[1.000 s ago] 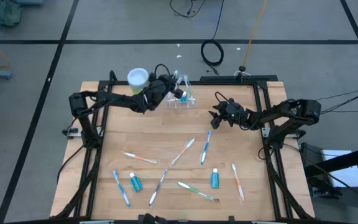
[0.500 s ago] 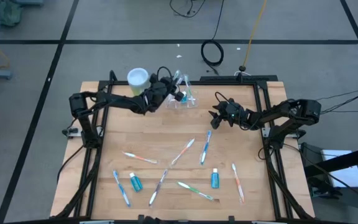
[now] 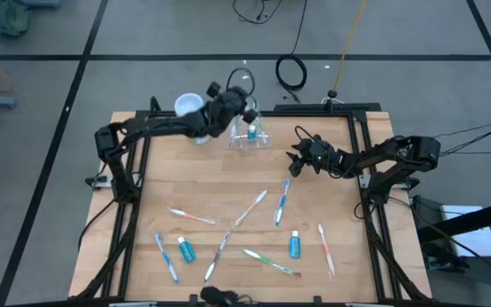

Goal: Pick & Place toothbrushing station
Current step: Put the top green toothbrush into the transparent organizer

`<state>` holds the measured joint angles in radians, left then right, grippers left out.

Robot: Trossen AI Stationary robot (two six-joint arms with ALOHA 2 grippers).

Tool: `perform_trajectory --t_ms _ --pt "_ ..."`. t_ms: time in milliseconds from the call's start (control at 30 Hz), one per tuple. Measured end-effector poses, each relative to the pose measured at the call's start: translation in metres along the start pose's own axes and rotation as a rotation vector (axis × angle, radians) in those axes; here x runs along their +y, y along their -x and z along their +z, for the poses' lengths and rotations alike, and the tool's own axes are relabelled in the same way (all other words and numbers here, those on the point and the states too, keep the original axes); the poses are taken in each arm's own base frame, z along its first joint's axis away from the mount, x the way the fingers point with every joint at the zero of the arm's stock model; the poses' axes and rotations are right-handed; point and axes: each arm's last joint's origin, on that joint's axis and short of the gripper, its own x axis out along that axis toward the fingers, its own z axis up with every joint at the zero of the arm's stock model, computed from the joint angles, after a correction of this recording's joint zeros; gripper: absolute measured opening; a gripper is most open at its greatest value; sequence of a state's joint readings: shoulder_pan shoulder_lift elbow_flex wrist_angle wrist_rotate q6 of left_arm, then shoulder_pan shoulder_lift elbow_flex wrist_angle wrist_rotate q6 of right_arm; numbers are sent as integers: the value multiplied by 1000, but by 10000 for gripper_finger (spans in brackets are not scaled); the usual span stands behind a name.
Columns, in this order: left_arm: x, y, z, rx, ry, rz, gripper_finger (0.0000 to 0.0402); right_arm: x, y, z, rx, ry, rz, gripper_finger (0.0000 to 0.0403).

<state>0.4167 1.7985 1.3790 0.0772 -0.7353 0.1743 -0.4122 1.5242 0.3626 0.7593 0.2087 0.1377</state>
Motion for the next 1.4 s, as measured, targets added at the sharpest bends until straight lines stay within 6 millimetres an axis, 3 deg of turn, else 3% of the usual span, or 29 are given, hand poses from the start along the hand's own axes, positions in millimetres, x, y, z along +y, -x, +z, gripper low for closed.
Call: perform_trajectory --t_ms 200,367,533,667,1400 --pt "37 -14 30 31 87 -57 76 0 0 0 0 0 0 161" --pt "50 -29 21 89 202 -175 76 0 0 0 0 0 0 161" --pt "41 -49 -1 172 155 -228 76 0 0 0 0 0 0 161" --pt "33 -54 -6 179 137 -277 76 0 0 0 0 0 0 161" --pt "23 -41 -26 384 26 -336 76 0 0 0 0 0 0 161"
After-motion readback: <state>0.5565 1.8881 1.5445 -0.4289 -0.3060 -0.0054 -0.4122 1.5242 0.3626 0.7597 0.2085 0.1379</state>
